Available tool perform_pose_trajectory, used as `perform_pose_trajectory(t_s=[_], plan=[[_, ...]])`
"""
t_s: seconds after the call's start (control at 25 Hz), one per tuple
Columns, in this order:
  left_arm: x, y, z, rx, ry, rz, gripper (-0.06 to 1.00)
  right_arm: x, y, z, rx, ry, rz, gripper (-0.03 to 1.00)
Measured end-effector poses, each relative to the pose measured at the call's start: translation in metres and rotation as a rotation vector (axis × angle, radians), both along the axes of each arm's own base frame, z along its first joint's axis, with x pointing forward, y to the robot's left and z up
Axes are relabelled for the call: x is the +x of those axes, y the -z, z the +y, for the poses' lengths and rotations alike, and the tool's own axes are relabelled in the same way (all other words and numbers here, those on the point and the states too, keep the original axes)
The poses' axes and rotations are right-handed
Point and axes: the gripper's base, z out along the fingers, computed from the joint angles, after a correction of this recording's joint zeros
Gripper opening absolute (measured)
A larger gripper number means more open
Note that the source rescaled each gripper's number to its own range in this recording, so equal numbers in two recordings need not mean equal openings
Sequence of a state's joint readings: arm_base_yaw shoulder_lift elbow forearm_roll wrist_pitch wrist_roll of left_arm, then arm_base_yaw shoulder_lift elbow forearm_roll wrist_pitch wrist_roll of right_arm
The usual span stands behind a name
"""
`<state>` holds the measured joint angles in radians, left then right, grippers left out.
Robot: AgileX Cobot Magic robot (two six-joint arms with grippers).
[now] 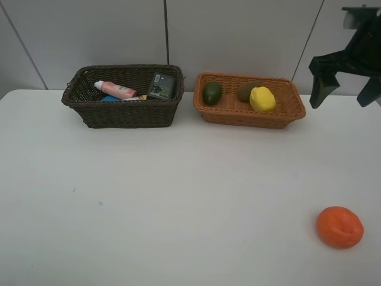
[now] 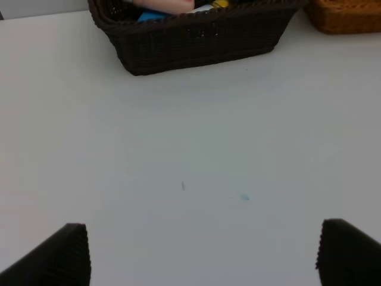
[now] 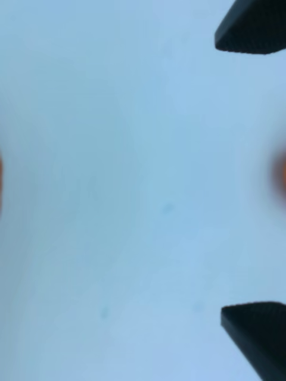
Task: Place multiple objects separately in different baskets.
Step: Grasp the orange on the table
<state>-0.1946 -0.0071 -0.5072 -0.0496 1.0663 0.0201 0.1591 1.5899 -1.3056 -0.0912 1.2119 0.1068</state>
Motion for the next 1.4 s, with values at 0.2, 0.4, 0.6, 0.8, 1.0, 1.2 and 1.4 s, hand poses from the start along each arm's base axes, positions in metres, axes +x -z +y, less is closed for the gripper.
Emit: perform_pose_trajectory(t_s=[0.2,0.4,0.6,0.8,1.0,1.2,1.4], plan=[[0.000,0.000,0.000,0.000,0.000,0.000,1.00,-0.032,0.025,-0.003,0.010,0.013,0.113,0.98],[0.000,0.000,0.000,0.000,0.000,0.000,1.00,-0.066,0.074,-0.008,-0.018,0.021,0.294,0.98],[0.000,0.000,0.000,0.000,0.000,0.000,1.00,-0.085,0.108,-0.009,-0.002,0.023,0.304,0.98],[0.000,0.000,0.000,0.000,0.000,0.000,1.00,-0.093,0.126,-0.009,0.021,0.034,0.304,0.98],[0.000,0.000,0.000,0.000,0.000,0.000,1.00,-0.092,0.135,-0.008,0.022,0.035,0.312,0.98],[0.000,0.000,0.000,0.000,0.000,0.000,1.00,-0.089,0.142,-0.008,0.018,0.034,0.324,0.98],[0.000,0.000,0.000,0.000,0.000,0.000,1.00,-0.087,0.158,-0.008,0.003,0.030,0.374,0.98]])
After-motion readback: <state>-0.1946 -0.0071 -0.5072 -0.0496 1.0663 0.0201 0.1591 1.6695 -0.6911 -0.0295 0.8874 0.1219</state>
